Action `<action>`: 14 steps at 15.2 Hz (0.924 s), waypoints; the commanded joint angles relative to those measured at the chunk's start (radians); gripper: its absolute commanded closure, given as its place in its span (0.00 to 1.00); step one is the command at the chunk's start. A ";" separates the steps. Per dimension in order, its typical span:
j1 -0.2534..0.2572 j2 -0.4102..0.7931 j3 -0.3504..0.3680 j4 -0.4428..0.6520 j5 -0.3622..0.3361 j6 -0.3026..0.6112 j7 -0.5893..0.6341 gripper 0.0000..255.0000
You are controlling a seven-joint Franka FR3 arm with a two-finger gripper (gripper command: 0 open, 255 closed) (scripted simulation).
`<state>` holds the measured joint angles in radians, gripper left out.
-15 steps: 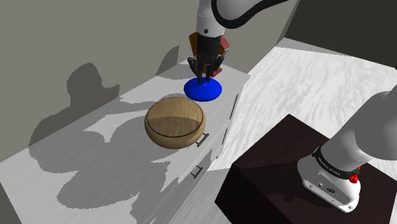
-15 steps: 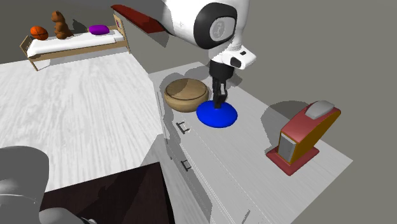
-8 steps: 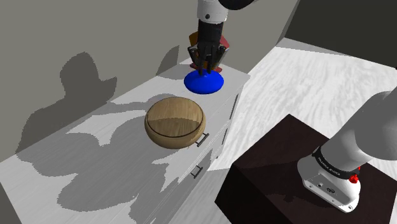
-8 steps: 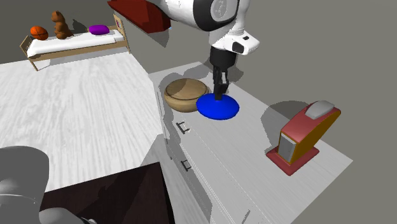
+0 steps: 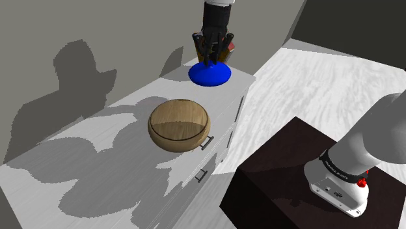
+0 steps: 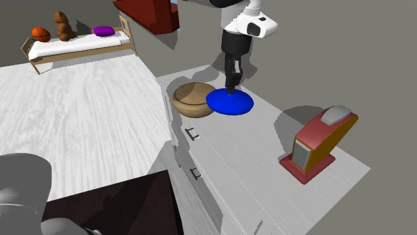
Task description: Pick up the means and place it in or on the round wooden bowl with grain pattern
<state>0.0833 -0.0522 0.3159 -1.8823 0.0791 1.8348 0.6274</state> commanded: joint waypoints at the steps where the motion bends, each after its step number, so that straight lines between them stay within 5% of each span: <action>1: 0.001 -0.002 0.000 0.024 0.000 -0.026 0.003 1.00; 7: 0.000 -0.001 0.000 0.098 -0.001 -0.099 0.007 1.00; 14: 0.079 0.035 0.088 0.192 -0.013 -0.147 0.180 1.00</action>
<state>0.1476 -0.0356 0.3874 -1.7195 0.0729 1.6969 0.7734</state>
